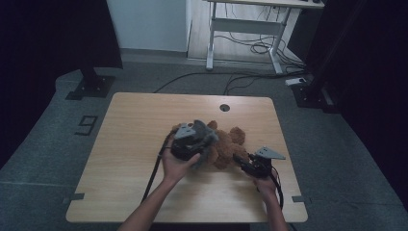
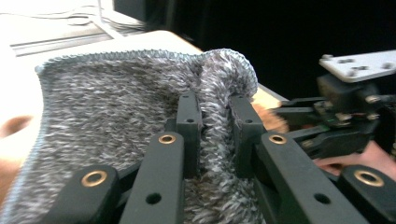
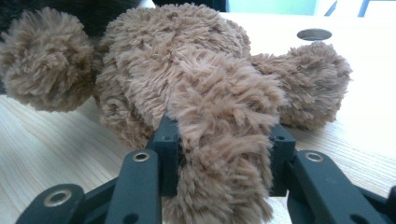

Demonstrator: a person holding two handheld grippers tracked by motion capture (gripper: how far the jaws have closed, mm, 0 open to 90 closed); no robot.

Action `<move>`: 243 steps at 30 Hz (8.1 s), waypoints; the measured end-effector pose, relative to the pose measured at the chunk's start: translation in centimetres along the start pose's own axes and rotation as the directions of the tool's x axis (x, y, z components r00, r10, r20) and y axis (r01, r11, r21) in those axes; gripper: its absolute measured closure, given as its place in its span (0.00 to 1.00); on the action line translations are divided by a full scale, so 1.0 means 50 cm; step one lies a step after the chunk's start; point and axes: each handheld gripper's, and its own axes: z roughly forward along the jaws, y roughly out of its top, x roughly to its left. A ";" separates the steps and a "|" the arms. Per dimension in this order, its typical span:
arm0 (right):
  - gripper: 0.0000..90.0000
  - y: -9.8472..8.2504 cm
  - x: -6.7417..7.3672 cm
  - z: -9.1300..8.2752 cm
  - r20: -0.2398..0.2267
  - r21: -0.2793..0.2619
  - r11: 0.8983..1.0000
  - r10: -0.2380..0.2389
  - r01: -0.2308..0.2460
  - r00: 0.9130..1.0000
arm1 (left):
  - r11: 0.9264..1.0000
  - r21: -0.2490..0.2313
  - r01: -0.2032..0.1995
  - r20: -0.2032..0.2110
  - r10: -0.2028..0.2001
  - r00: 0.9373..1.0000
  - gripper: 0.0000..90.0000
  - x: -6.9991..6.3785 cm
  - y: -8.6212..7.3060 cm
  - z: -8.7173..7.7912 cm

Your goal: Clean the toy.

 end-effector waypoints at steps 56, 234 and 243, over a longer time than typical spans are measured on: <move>0.65 -0.001 -0.004 -0.002 -0.018 0.006 1.000 -0.019 0.019 1.000 | 0.970 -0.067 0.232 -0.163 -0.240 0.957 0.85 0.201 -0.152 -0.164; 0.64 -0.032 0.038 0.041 -0.135 0.166 0.971 -0.153 0.175 0.979 | 0.987 -0.059 0.151 -0.036 -0.153 0.988 0.88 0.103 -0.117 -0.126; 0.64 -0.034 0.036 0.040 -0.144 0.165 0.972 -0.146 0.169 0.979 | 0.999 0.048 0.011 0.059 -0.014 0.998 0.87 -0.035 -0.048 0.066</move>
